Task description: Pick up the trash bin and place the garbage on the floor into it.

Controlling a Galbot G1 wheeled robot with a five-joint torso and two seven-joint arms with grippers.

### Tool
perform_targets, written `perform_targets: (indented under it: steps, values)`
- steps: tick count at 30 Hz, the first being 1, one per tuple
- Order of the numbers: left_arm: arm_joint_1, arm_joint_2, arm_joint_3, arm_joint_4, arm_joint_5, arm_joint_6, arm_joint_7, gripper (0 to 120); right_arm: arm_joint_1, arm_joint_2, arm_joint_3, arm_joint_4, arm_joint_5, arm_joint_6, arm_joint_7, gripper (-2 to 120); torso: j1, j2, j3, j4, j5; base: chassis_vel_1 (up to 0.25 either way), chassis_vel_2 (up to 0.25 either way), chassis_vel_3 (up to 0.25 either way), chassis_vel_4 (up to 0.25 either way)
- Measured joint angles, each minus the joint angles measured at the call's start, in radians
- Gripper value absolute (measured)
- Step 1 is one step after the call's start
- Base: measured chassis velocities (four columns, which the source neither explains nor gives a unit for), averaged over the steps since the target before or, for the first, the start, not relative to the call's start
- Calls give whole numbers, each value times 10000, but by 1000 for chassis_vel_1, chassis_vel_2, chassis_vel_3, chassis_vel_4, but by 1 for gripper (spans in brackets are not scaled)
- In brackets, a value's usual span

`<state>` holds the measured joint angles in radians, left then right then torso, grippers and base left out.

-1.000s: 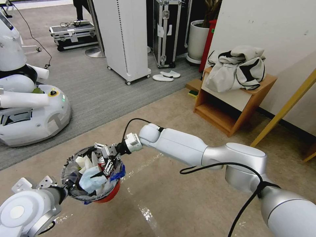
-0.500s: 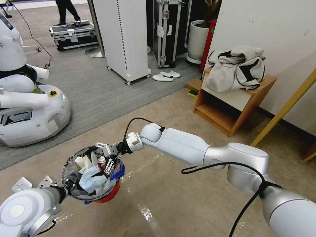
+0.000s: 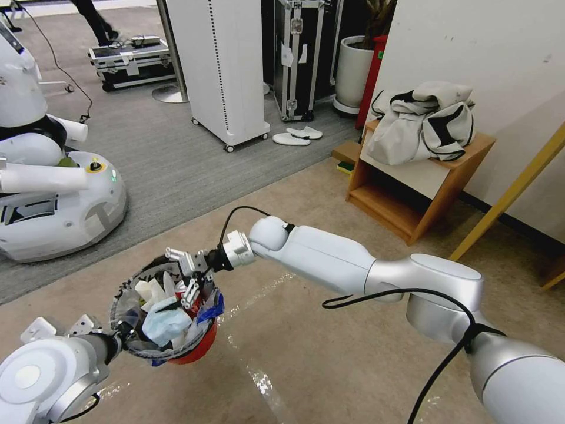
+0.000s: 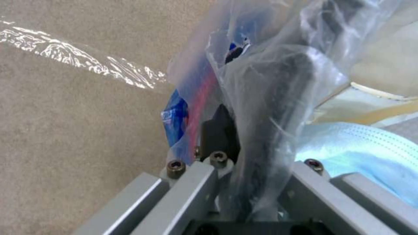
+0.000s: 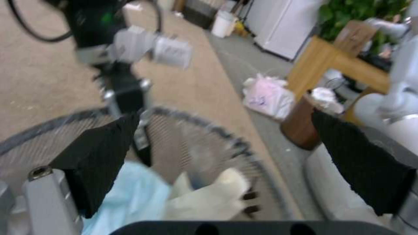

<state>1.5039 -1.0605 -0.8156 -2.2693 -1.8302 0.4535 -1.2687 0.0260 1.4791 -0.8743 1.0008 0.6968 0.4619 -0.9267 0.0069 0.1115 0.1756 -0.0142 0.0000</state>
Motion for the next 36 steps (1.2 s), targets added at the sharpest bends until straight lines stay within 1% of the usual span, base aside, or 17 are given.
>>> perform_targets:
  steps: [7, 13, 16, 17, 18, 20, 21, 24, 25, 27, 28, 29, 30, 31, 33, 34, 36]
  values:
    - [-20, 10, -21, 51, -69, -24, -9, 0, 158, -372, 518, 342, 305, -92, 16, 100, 0, 0, 0, -1, 0, 0, 0, 0, 0]
    - [-56, -31, 11, 101, -90, -42, -10, 0, 139, -681, 1122, 648, 421, -166, 266, 100, 0, 0, 0, -1, 0, 0, 0, 0, 0]
    - [-70, -49, 30, 140, -82, -44, -9, 0, 92, -878, 1449, 786, 511, -178, 445, 100, 0, 0, 0, 0, 0, 0, 0, 0, 0]
    - [-75, -53, 32, 186, -83, -45, -8, 0, -30, -1080, 1693, 948, 611, -180, 651, 100, 0, 0, 1, 0, 1, 0, 0, 0, 0]
    - [-75, -53, 32, 186, -83, -45, -8, 0, -30, -1080, 1693, 948, 611, -180, 651, 100, 0, 0, 1, 0, 1, 0, 0, 0, 0]
    - [-76, -69, 37, 228, -84, -46, 1, 0, -254, -1379, 1954, 1130, 724, -167, 899, 100, 0, 0, 0, 0, 1, 0, 0, 0, 0]
    - [-76, -69, 37, 228, -84, -46, 1, 0, -254, -1379, 1954, 1130, 724, -167, 899, 100, 0, 0, 0, 0, 1, 0, 0, 0, 0]
    - [-106, -135, 49, 246, -113, -69, 13, 0, -739, -1999, 2385, 1438, 913, -117, 1187, 100, 0, 0, 0, 0, 2, 0, 0, 0, 0]
    - [-106, -135, 49, 246, -113, -69, 13, 0, -739, -1999, 2385, 1438, 913, -117, 1187, 100, 0, 0, 0, 0, 2, 0, 0, 0, 0]
    - [-123, -163, 47, 249, -158, -87, 14, 0, -1120, -2580, 2713, 1662, 945, -90, 1333, 100, 0, 0, 0, 0, 3, 0, 0, 0, 0]
    - [-123, -163, 47, 249, -158, -87, 14, 0, -1120, -2580, 2713, 1662, 945, -90, 1333, 100, 0, 0, 0, 0, 3, 0, 0, 0, 0]
    - [-128, -170, 47, 258, -164, -89, 15, 0, -1195, -2720, 2790, 1692, 944, -84, 1352, 100, 0, 0, 0, 0, 4, 0, 0, 0, 0]
    - [-139, -186, 46, 290, -172, -91, 21, 0, -1369, -3050, 2982, 1743, 913, -55, 1375, 100, -1, 0, 0, -3, 4, 0, 0, 0, 0]
    - [-139, -186, 46, 290, -172, -91, 21, 0, -1369, -3050, 2982, 1743, 913, -55, 1375, 100, -1, 0, 0, -3, 4, 0, 0, 0, 0]
    - [-178, -220, 47, 434, -187, -110, 29, 0, -1703, -3678, 3435, 1842, 815, 7, 1408, 100, -1, 0, 0, -7, 4, 0, 0, 0, 0]
    - [-178, -220, 47, 434, -187, -110, 29, 0, -1703, -3678, 3435, 1842, 815, 7, 1408, 100, -1, 0, 0, -7, 4, 0, 0, 0, 0]
    - [-206, -237, 47, 583, -216, -114, 31, 0, -2103, -4153, 3880, 1948, 744, 49, 1481, 100, 0, 0, -1, -5, 3, 0, 0, 0, 0]
